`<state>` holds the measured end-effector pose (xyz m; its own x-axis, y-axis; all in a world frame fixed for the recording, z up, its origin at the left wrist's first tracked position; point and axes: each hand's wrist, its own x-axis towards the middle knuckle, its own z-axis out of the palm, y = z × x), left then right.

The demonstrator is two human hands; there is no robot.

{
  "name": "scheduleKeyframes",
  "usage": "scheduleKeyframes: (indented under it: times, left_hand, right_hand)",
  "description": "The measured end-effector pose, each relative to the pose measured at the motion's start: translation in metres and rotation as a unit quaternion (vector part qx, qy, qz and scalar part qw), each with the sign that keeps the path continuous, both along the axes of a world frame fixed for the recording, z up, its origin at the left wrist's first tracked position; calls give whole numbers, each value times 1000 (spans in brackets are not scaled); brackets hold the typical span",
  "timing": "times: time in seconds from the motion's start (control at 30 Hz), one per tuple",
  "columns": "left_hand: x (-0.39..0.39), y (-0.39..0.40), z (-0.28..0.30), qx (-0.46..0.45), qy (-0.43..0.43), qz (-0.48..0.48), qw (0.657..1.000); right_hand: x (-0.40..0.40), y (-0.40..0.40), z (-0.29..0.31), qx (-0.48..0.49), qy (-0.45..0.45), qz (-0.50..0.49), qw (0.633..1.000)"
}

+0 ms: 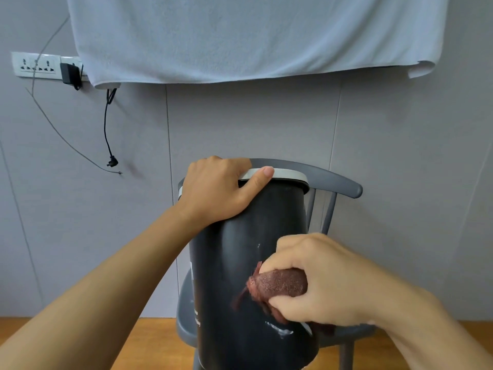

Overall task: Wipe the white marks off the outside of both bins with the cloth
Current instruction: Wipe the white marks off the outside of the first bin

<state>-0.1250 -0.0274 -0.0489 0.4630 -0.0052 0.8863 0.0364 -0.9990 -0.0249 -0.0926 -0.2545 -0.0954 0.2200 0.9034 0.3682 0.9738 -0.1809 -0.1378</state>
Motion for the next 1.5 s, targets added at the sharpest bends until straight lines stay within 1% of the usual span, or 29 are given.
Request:
scheduleKeyframes:
  times: [0.03, 0.07, 0.17, 0.2, 0.23, 0.27, 0.37, 0.4, 0.43, 0.5, 0.57, 0.6, 0.63, 0.67, 0.73, 0.77, 0.8, 0.83, 0.87, 0.9, 1.0, 1.03, 1.07, 1.13, 1.23, 1.3, 1.37, 1.43, 1.5]
  left_hand:
    - [0, 0, 0, 0, 4, 2, 1000]
    - [1, 0, 0, -4, 7, 3, 1000]
    - [1, 3, 1, -7, 7, 0, 1000]
    - [1, 3, 2, -3, 6, -6, 1000]
    - [0, 4, 2, 0, 6, -10, 1000]
    - [0, 4, 2, 1, 5, -11, 1000]
    - [0, 1, 1, 7, -4, -7, 1000]
    - [0, -1, 1, 12, -6, -7, 1000]
    - [0, -2, 1, 16, -7, -7, 1000]
    - [1, -4, 1, 18, -7, -6, 1000]
    - [3, -4, 1, 19, -8, -5, 1000]
    - [4, -4, 1, 21, -9, -4, 1000]
    - [4, -4, 1, 21, -8, -2, 1000]
    - [3, -4, 1, 17, -6, 0, 1000]
    - [3, -3, 1, 11, -2, 0, 1000]
    - [3, -3, 1, 13, -2, -2, 1000]
    - [3, -4, 2, 17, -2, -4, 1000]
    - [3, -4, 2, 20, 0, -4, 1000]
    - [3, -4, 2, 19, 2, -3, 1000]
    - [2, -4, 1, 15, 4, -2, 1000]
    - [2, -3, 2, 13, 3, -9, 1000]
    - [2, -2, 2, 16, -1, -11, 1000]
    - [2, -2, 2, 19, -3, -11, 1000]
    - [3, -1, 2, 16, 2, -7, 1000]
    - [3, 2, 1, 2, 1, 3, 1000]
    - [2, 3, 0, 1, 0, 4, 1000]
    - [2, 2, 0, 3, 1, 1, 1000]
    - [1, 1, 0, 2, 2, -1, 1000]
    - [0, 0, 1, -1, 3, 3, 1000]
  right_hand:
    - [0, -1, 1, 7, -5, -1, 1000]
    - [2, -1, 1, 43, -11, -11, 999]
    - [5, 3, -1, 199, -3, -66, 978]
    - [5, 5, -1, 227, 2, -77, 971]
    - [4, 6, -2, 229, 3, -80, 970]
    - [3, 6, -3, 204, -2, -75, 976]
    - [1, -1, 3, 53, -10, -46, 997]
    - [4, -3, 5, 36, -14, -42, 998]
    - [6, -4, 6, 52, -13, -42, 998]
    - [9, -1, 5, 159, 16, -56, 986]
    - [11, 7, 2, 279, 23, -83, 956]
    - [12, 10, 1, 309, 20, -96, 946]
    - [13, 11, 1, 306, 18, -99, 947]
    - [12, 10, 2, 270, 12, -90, 959]
    - [7, 5, 3, 133, 4, -56, 990]
    - [5, 3, 3, 65, 2, -42, 997]
    - [3, 0, 3, 20, -1, -35, 999]
    - [3, -1, 3, 9, -3, -33, 999]
    - [4, -2, 4, 28, -1, -34, 999]
    - [7, -2, 4, 72, 8, -37, 997]
    - [16, 3, 4, 256, 17, -94, 962]
    - [17, 5, 2, 293, 8, -111, 949]
    - [17, 8, 0, 305, 0, -120, 945]
    - [14, 9, -3, 260, -17, -108, 959]
    - [8, 2, -1, 121, 3, -61, 991]
    - [0, -1, -3, 25, 10, -33, 999]
    - [-9, -1, -6, -38, -6, -20, 999]
    - [-11, -4, -3, -26, -9, -23, 999]
    - [-6, -9, 4, 55, 3, -38, 998]
